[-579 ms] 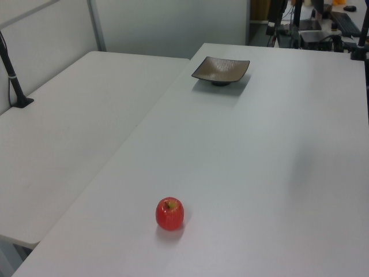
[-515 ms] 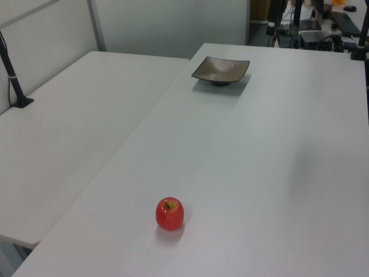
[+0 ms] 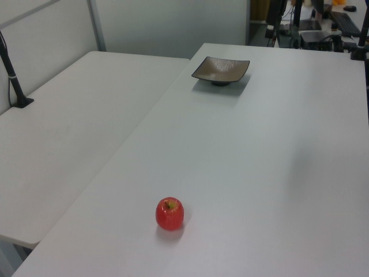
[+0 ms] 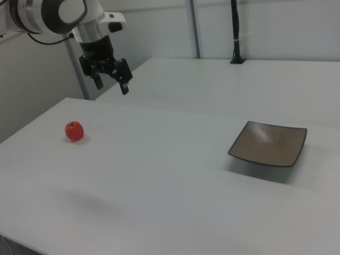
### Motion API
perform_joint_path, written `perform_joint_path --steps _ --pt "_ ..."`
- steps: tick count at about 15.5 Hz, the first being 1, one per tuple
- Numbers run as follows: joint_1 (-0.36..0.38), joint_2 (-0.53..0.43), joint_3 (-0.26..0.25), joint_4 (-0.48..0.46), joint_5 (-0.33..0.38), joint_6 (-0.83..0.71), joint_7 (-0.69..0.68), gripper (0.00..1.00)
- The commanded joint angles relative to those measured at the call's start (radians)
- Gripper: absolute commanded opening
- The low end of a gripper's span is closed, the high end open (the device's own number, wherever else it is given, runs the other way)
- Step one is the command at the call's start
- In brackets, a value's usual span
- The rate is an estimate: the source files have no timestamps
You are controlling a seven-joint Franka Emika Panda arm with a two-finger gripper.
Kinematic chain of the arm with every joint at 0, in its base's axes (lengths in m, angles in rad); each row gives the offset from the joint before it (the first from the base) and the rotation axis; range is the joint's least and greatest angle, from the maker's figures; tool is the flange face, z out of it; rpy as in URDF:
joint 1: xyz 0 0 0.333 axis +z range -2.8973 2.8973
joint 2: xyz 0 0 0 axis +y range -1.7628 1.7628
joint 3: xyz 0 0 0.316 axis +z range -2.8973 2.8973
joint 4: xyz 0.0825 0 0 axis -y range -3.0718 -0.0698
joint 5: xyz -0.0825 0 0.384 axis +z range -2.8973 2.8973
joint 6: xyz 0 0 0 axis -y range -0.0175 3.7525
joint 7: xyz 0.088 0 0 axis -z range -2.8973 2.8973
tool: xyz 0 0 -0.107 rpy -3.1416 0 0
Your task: Apples placed on a ceramic plate
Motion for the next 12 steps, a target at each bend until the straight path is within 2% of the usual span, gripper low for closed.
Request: perform_joint_path --steps 1,7,11,12 --pt "0.013 -0.009 -0.007 -0.023 0.004 0.025 0.018 1.00" --pt "0.021 -0.002 0.007 -0.029 0.013 0.030 0.019 1.00" --pt "0.074 0.031 0.009 -0.026 0.019 0.033 0.016 1.00" --pt "0.082 0.049 0.009 -0.017 0.050 0.033 0.013 1.00"
